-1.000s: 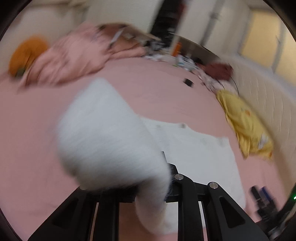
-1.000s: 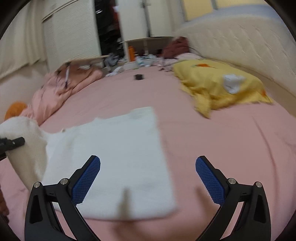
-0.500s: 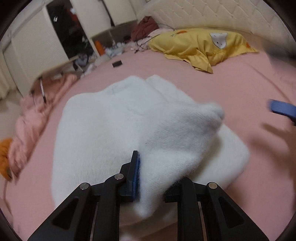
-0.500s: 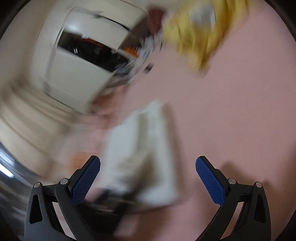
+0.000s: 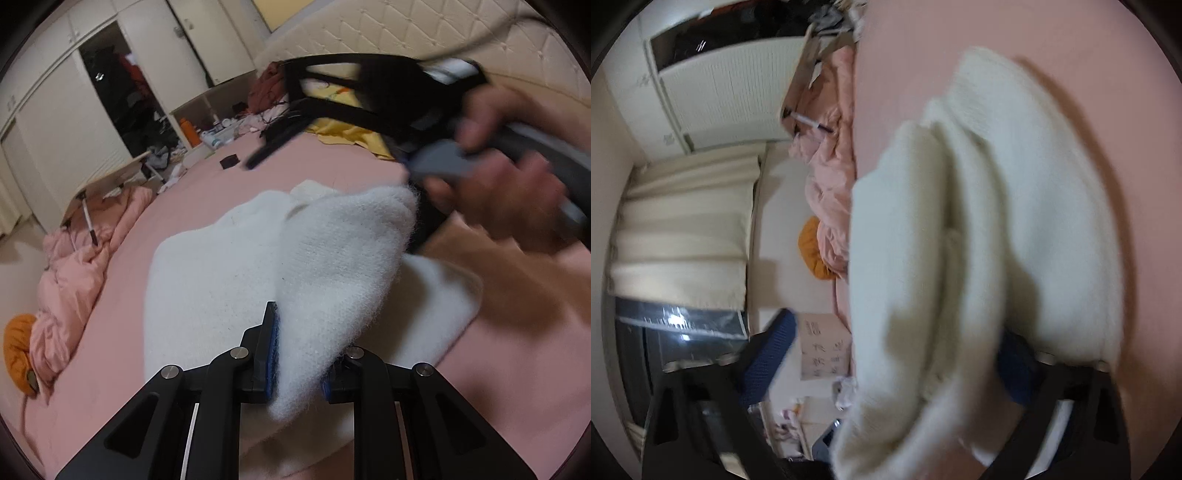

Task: Fold clothes
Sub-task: 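Grasp the folded stack with the right gripper while the left gripper holds it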

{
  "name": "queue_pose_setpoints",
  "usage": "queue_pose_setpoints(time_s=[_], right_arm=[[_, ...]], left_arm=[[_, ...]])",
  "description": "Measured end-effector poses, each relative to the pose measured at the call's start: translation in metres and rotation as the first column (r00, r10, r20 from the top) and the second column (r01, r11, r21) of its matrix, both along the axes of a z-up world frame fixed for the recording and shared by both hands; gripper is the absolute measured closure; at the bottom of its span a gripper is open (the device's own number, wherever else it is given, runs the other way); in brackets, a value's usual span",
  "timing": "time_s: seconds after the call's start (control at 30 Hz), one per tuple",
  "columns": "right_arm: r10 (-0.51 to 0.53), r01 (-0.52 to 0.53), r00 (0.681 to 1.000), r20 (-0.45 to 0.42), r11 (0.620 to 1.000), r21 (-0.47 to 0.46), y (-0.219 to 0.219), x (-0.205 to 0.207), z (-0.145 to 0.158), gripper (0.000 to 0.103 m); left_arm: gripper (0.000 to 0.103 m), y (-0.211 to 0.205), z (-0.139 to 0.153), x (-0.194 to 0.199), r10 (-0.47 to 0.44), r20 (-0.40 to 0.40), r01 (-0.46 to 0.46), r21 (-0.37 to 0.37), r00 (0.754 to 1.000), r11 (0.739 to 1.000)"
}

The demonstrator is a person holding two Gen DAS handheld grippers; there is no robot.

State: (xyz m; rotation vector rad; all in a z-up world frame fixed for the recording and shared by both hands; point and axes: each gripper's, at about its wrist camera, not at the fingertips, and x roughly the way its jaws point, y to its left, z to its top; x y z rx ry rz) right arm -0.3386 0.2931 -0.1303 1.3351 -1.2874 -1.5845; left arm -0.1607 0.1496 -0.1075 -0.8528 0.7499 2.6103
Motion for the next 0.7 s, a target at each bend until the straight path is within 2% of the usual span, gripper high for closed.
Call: queue_pose_setpoints(time_s=[0.03, 0.07, 0.1, 0.17, 0.23, 0.27, 0.3, 0.33, 0.43, 0.57, 0.7], right_arm=[[0.016, -0.016, 1.000, -0.002, 1.000, 0.010, -0.003, -0.003, 0.005, 0.045], [0.027, -0.027, 1.000, -0.001, 0.999, 0.035, -0.005, -0.005, 0.007, 0.050], [0.038, -0.038, 0.999, 0.000, 0.997, 0.061, -0.008, -0.006, 0.009, 0.053], [0.079, -0.081, 0.996, 0.030, 0.993, 0.090, -0.014, -0.009, 0.005, 0.053], [0.105, -0.123, 0.984, 0.144, 0.985, 0.120, -0.021, -0.015, -0.014, 0.053], [0.099, -0.120, 0.982, 0.162, 0.985, 0.127, -0.020, -0.015, -0.018, 0.054], [0.087, -0.106, 0.986, 0.145, 0.986, 0.128, -0.017, -0.015, -0.017, 0.068], [0.081, -0.096, 0.990, 0.116, 0.987, 0.127, -0.017, -0.015, -0.013, 0.072], [0.064, -0.067, 0.998, 0.023, 0.987, 0.144, -0.012, -0.008, 0.005, 0.074], [0.031, -0.021, 0.998, -0.054, 0.984, 0.176, 0.008, 0.006, 0.025, 0.075], [-0.020, 0.027, 0.999, -0.047, 0.984, 0.174, 0.035, 0.019, 0.013, 0.075]], left_arm=[[0.086, 0.000, 0.001, 0.001, -0.002, -0.006, 0.002, -0.003, 1.000, 1.000], [0.086, 0.000, 0.002, 0.003, -0.001, -0.014, 0.001, 0.000, 1.000, 1.000], [0.086, 0.000, 0.005, 0.003, -0.001, -0.017, 0.001, 0.009, 1.000, 1.000], [0.086, 0.000, 0.009, 0.005, -0.007, -0.020, 0.008, 0.027, 1.000, 1.000], [0.086, 0.004, 0.006, 0.008, -0.025, -0.015, 0.025, 0.010, 1.000, 1.000], [0.086, 0.007, 0.005, 0.009, -0.034, -0.012, 0.034, -0.001, 0.999, 0.999], [0.086, 0.009, 0.002, 0.011, -0.039, -0.006, 0.039, -0.011, 0.999, 0.999], [0.086, 0.010, 0.001, 0.013, -0.042, -0.006, 0.041, -0.018, 0.999, 0.999], [0.086, 0.013, 0.004, 0.016, -0.046, -0.014, 0.045, -0.024, 0.999, 0.999], [0.086, 0.031, 0.011, 0.020, -0.048, -0.010, 0.048, -0.028, 0.999, 0.998], [0.086, 0.046, 0.008, 0.023, -0.055, 0.034, 0.054, 0.018, 0.998, 0.998]])
